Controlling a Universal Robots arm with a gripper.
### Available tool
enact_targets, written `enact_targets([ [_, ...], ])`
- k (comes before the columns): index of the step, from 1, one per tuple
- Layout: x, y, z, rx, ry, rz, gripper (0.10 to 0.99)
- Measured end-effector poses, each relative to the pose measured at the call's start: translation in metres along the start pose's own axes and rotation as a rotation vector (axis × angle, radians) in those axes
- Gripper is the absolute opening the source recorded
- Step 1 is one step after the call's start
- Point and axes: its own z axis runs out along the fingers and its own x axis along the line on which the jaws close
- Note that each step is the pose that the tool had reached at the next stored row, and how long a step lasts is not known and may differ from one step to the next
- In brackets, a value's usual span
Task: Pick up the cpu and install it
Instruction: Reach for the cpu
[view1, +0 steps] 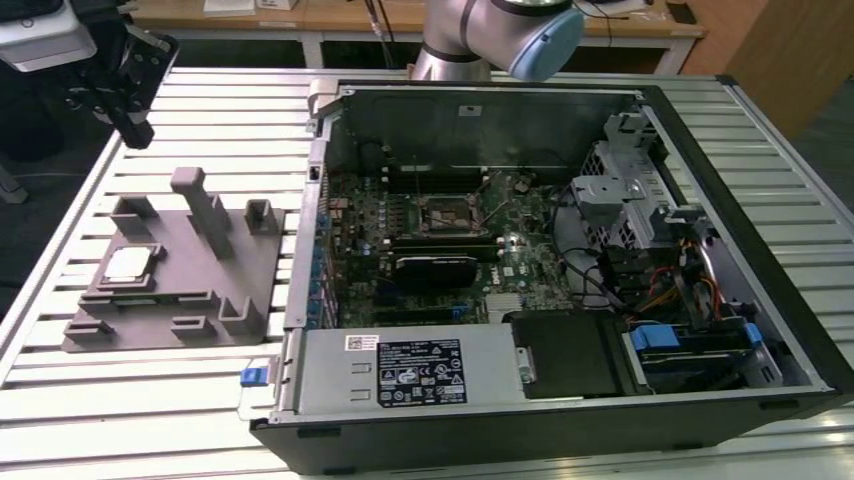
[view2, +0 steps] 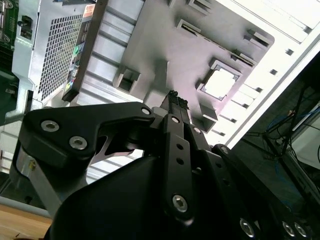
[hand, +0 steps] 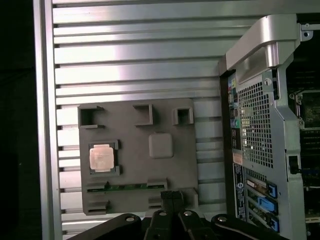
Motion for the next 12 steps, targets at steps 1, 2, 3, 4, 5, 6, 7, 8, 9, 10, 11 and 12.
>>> enact_targets([
  [1,0.0012,-0.0002,0.0000,0.000,0.0000,0.000,0.106],
  [2,0.0024,-0.0004,0.0000,0.000,0.0000,0.000,0.106],
  [3,0.0036,-0.0007,0.0000,0.000,0.0000,0.000,0.106],
  [4,0.0047,-0.0009,0.0000,0.000,0.0000,0.000,0.106],
  [5,0.0058,-0.0011,0.0001,0.000,0.0000,0.000,0.106],
  [6,0.0070,-0.0014,0.0002,0.000,-0.0001,0.000,0.106],
  [7,0.0081,-0.0016,0.0004,0.000,0.0000,0.000,0.106],
  [8,0.0093,-0.0020,0.0006,0.000,0.0000,0.000,0.106],
  [9,0.0107,-0.0023,0.0009,0.000,-0.0001,0.000,0.106],
  [10,0.0122,-0.0026,0.0013,0.000,0.0000,0.000,0.106],
  [11,0.0136,-0.0029,0.0018,0.000,0.0000,0.000,0.106],
  [12,0.0149,-0.0031,0.0025,0.000,0.0001,0.000,0.106],
])
